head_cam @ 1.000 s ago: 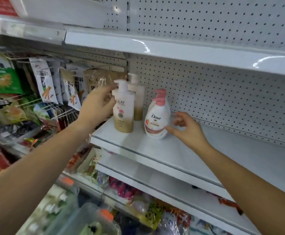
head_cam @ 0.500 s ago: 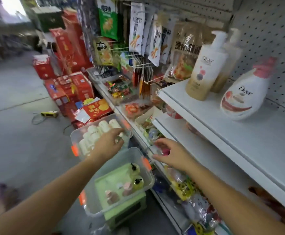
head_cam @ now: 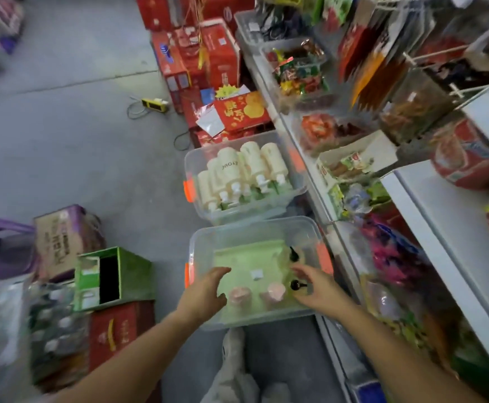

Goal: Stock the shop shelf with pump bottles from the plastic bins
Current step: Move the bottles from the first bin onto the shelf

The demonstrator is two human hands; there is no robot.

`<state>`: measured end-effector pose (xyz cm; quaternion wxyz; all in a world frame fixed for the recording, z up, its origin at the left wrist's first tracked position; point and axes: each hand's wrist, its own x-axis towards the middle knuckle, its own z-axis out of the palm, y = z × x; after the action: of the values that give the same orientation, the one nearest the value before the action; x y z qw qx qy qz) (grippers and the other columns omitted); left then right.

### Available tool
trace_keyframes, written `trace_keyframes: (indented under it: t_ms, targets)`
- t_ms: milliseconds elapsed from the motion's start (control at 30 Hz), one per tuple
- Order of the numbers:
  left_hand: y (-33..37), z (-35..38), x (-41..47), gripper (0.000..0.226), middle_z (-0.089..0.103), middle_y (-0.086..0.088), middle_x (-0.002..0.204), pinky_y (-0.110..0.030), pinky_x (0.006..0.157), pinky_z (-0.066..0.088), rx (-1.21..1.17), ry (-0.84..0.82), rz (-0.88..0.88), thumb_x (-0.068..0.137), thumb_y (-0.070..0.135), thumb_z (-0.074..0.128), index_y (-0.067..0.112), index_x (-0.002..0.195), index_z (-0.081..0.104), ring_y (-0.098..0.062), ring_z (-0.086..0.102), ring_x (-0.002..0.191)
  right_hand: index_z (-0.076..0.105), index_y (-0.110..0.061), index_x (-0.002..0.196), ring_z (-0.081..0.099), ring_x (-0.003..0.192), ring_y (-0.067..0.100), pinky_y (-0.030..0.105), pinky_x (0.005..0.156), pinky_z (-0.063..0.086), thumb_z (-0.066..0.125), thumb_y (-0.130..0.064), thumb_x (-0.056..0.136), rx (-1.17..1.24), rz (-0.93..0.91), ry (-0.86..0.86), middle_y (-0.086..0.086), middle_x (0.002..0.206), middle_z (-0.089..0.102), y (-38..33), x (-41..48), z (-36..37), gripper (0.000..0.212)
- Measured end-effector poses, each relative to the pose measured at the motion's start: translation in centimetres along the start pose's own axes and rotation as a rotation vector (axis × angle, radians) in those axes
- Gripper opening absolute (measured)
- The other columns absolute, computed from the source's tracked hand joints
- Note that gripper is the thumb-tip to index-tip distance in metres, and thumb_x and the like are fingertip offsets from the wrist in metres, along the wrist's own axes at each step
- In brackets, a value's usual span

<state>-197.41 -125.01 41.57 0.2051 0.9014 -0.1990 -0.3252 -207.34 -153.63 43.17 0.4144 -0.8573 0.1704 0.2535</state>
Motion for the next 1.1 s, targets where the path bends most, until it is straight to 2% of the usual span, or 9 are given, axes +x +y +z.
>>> trace_keyframes:
  t_ms: [100, 167, 300, 467, 633, 800, 967, 1100]
  targets:
    - [-1.5, 2.8, 0.4, 0.078, 0.038, 0.008, 0.155, -0.029, 0.110, 0.040, -0.019, -0.057, -0.058, 0.083, 0.021, 0.069, 0.028, 0.152, 0.032, -0.014, 0.043, 0.138, 0.042, -0.020, 0.147, 0.049, 0.133, 0.013, 0.028, 0.108, 0.042, 0.069, -0.014, 0.079, -0.058, 0.023, -0.072, -0.001, 0.145, 0.049, 2.1, 1.1, 1.6, 0.073]
    - [-2.1, 4.4, 0.9, 0.083, 0.039, 0.005, 0.155, -0.025, 0.113, 0.033, -0.043, -0.070, -0.084, 0.081, 0.025, 0.074, 0.025, 0.153, 0.031, -0.014, 0.040, 0.140, 0.040, -0.018, 0.148, 0.047, 0.134, 0.012, 0.023, 0.109, 0.038, 0.069, -0.005, 0.080, -0.062, 0.044, -0.076, 0.000, 0.148, 0.046, 3.3, 1.9, 2.4, 0.075]
    - [-2.3, 7.3, 2.4, 0.092, 0.039, 0.000, 0.155, -0.027, 0.115, 0.032, -0.109, -0.063, -0.156, 0.077, 0.028, 0.081, 0.020, 0.153, 0.031, -0.018, 0.040, 0.140, 0.035, -0.023, 0.151, 0.046, 0.135, 0.016, 0.027, 0.109, 0.040, 0.073, -0.010, 0.081, -0.101, 0.052, -0.106, 0.002, 0.151, 0.043, 5.1, 3.9, 3.8, 0.081]
    - [-2.1, 10.1, 4.0, 0.092, 0.043, 0.001, 0.151, -0.024, 0.107, 0.034, -0.150, -0.053, -0.192, 0.074, 0.026, 0.084, 0.020, 0.151, 0.033, -0.018, 0.044, 0.136, 0.033, -0.026, 0.152, 0.044, 0.135, 0.018, 0.031, 0.109, 0.040, 0.070, -0.009, 0.081, -0.104, 0.043, -0.142, 0.002, 0.151, 0.040, 6.2, 5.9, 5.4, 0.082]
    - [-2.3, 11.4, 5.3, 0.084, 0.053, 0.003, 0.142, -0.033, 0.097, 0.048, -0.211, 0.009, -0.203, 0.074, 0.023, 0.085, 0.024, 0.143, 0.037, -0.019, 0.056, 0.124, 0.035, -0.027, 0.150, 0.047, 0.131, 0.018, 0.029, 0.106, 0.042, 0.072, -0.011, 0.078, -0.081, 0.071, -0.151, 0.002, 0.146, 0.046, 7.1, 7.7, 7.2, 0.083]
    - [-3.3, 12.3, 5.7, 0.066, 0.065, 0.004, 0.120, -0.025, 0.083, 0.048, -0.280, 0.066, -0.224, 0.071, 0.025, 0.086, 0.025, 0.125, 0.049, -0.018, 0.063, 0.106, 0.049, -0.024, 0.141, 0.053, 0.121, 0.019, 0.027, 0.098, 0.043, 0.074, -0.017, 0.081, -0.090, 0.054, -0.122, 0.001, 0.134, 0.057, 7.6, 9.1, 8.7, 0.066]
    - [-3.9, 12.5, 6.4, 0.058, 0.067, 0.010, 0.105, -0.033, 0.080, 0.053, -0.320, 0.099, -0.187, 0.067, 0.031, 0.088, 0.032, 0.114, 0.053, -0.014, 0.064, 0.093, 0.060, -0.017, 0.130, 0.057, 0.116, 0.021, 0.031, 0.094, 0.045, 0.076, -0.017, 0.080, -0.127, -0.002, -0.068, 0.001, 0.126, 0.064, 7.5, 9.9, 9.2, 0.052]
    - [-4.0, 12.4, 6.9, 0.059, 0.067, 0.009, 0.104, -0.031, 0.082, 0.053, -0.325, 0.114, -0.164, 0.065, 0.027, 0.091, 0.030, 0.114, 0.059, -0.013, 0.062, 0.093, 0.057, -0.025, 0.133, 0.058, 0.115, 0.019, 0.036, 0.096, 0.048, 0.077, -0.023, 0.078, -0.085, 0.018, -0.017, -0.002, 0.126, 0.064, 7.8, 9.5, 9.3, 0.059]
